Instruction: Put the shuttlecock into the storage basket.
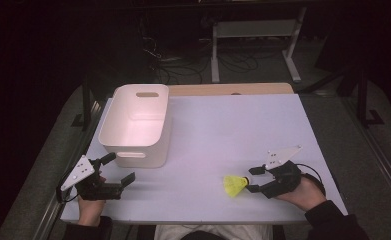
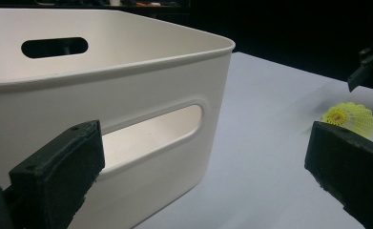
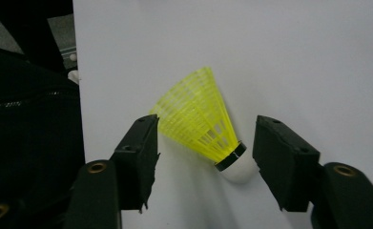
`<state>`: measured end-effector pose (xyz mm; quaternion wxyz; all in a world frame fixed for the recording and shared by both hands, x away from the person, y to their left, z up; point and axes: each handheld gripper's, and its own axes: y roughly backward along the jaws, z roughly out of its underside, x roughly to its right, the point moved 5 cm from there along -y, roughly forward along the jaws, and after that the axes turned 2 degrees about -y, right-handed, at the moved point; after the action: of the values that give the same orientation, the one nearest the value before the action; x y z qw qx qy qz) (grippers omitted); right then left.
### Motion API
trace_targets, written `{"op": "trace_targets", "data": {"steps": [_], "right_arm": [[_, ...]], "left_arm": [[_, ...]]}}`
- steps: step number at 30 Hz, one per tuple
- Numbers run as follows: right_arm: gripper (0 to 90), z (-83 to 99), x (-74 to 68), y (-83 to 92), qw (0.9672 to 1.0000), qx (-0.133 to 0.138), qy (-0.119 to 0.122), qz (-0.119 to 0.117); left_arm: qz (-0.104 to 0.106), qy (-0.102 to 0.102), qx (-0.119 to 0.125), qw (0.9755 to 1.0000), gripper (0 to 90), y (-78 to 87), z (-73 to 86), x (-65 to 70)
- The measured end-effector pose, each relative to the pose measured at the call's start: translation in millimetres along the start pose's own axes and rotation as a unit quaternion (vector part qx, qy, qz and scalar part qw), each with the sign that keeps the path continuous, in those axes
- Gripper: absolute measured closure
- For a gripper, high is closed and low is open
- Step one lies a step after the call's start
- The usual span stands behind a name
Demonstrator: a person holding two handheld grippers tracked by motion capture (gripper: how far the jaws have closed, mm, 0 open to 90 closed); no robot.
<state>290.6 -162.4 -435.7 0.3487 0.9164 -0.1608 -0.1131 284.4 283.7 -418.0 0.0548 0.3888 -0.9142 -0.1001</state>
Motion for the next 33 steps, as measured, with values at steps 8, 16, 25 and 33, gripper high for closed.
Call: {"op": "trace_targets", "data": {"steps": [8,16,25,33], "right_arm": [[55.6,0.6,-3.7,-2.8,0.9996,-0.01,0.015,-0.021],[69.6,2.1,-7.4,-6.1,0.9986,-0.025,0.019,-0.043],[80.8,4.1,-10.4,-11.3,0.9971,-0.042,0.02,-0.06],[86.5,6.0,-12.2,-15.3,0.9958,-0.055,0.014,-0.072]], "left_arm": [[0.002,0.0,0.0,1.0,0.0,-0.2,0.0,0.3],[0.005,-0.001,-0.001,1.0,0.0,-0.5,0.2,0.6],[0.006,-0.001,-0.002,1.0,0.0,-0.7,0.4,0.8],[0.006,-0.001,-0.002,1.0,0.0,-0.6,0.3,0.8]]}}
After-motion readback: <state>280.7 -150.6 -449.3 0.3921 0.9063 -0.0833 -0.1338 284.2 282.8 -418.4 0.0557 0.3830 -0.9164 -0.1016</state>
